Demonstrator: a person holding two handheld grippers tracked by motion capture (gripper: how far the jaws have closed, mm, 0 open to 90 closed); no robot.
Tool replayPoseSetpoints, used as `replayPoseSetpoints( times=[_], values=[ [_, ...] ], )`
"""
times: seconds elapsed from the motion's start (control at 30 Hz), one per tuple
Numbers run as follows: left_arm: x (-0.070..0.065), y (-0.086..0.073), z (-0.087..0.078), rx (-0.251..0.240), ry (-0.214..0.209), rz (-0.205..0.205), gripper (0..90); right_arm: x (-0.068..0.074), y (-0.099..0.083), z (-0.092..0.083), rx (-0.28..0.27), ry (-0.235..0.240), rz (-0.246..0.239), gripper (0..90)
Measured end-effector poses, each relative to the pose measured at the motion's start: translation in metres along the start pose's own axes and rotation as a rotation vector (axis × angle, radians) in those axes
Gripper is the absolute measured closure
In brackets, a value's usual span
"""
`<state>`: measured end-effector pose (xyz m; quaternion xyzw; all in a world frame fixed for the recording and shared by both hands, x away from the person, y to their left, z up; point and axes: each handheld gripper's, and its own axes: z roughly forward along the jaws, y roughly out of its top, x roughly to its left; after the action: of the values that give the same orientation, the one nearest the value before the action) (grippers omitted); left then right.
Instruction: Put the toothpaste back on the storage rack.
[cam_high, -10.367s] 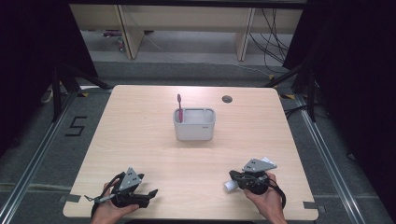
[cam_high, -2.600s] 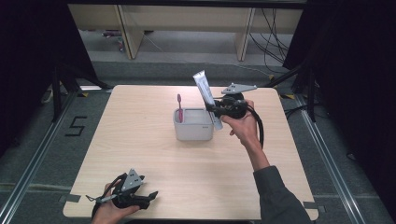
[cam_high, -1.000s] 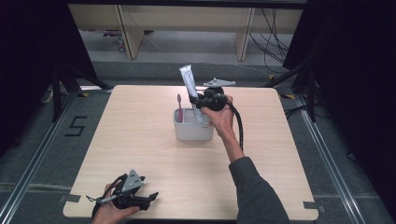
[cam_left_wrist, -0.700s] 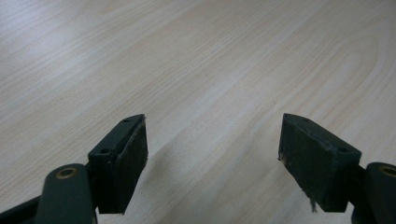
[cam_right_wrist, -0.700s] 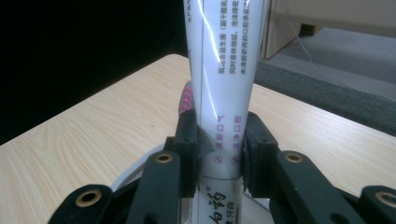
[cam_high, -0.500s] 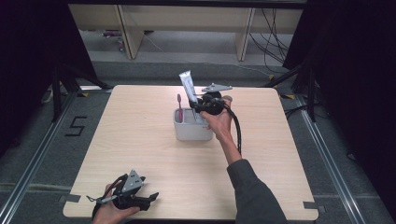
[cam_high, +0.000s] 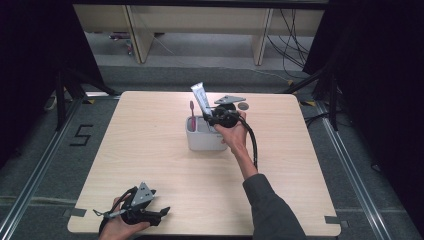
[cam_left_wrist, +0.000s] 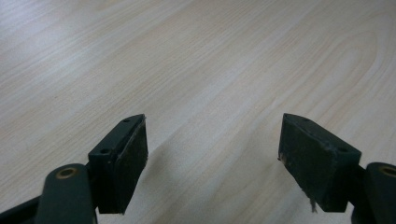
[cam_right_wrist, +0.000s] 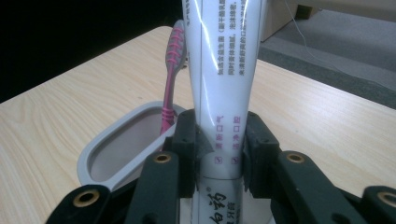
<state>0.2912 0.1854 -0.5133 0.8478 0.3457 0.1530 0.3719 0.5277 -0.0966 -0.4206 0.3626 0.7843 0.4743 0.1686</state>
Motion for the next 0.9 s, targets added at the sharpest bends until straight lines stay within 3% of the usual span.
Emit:
replayPoseSetpoints(
  times=[0.1, 0.17, 0.2, 0.23, 0.57, 0.63, 0.67, 0.73, 0.77, 0.8, 0.9],
  values=[
    [0.0001, 0.0004, -0.0003, 0.009, 0.001, 0.004, 23.4, -0.0006, -0.001, 0.0002, 0.006, -0.009, -0.013, 70.9],
    [0.0002, -0.0001, -0.0003, 0.006, 0.001, 0.007, 23.4, 0.0014, -0.0013, -0.0003, 0.026, -0.012, 0.01, 70.7],
    [0.0004, 0.0003, -0.0005, 0.007, 0.002, 0.007, 23.4, 0.0, -0.0013, 0.0, 0.02, -0.021, -0.019, 70.7],
    [-0.0008, 0.0004, 0.0007, -0.008, 0.003, -0.013, 23.4, 0.0014, -0.0021, 0.0013, 0.012, -0.021, -0.005, 70.6],
    [0.0001, 0.0001, 0.0005, 0.004, -0.001, 0.004, 23.4, 0.0016, -0.0042, 0.0024, 0.027, -0.006, -0.013, 68.0],
    [-0.0001, -0.0003, 0.0008, 0.003, -0.002, 0.005, 23.4, 0.0022, -0.004, 0.0016, 0.042, -0.008, -0.026, 67.2],
    [-0.0001, -0.0001, 0.0005, 0.006, -0.003, 0.005, 23.4, 0.0048, -0.0049, 0.0007, 0.06, -0.019, -0.005, 66.9],
    [0.0002, 0.0001, 0.0005, 0.006, -0.003, 0.005, 23.4, 0.0035, -0.0062, 0.0014, 0.065, -0.021, -0.035, 66.1],
    [-0.0001, 0.0, 0.001, 0.003, 0.002, 0.0, 23.4, 0.0044, -0.0078, 0.0012, 0.07, -0.011, -0.007, 64.9],
    [-0.0002, -0.0002, 0.001, 0.006, 0.0, 0.003, 23.4, 0.003, -0.0088, 0.0013, 0.062, -0.014, -0.02, 62.8],
    [0.0005, -0.0005, 0.0024, 0.01, 0.002, 0.011, 23.3, 0.0035, -0.009, -0.0027, 0.038, -0.014, 0.007, 60.0]
  ],
)
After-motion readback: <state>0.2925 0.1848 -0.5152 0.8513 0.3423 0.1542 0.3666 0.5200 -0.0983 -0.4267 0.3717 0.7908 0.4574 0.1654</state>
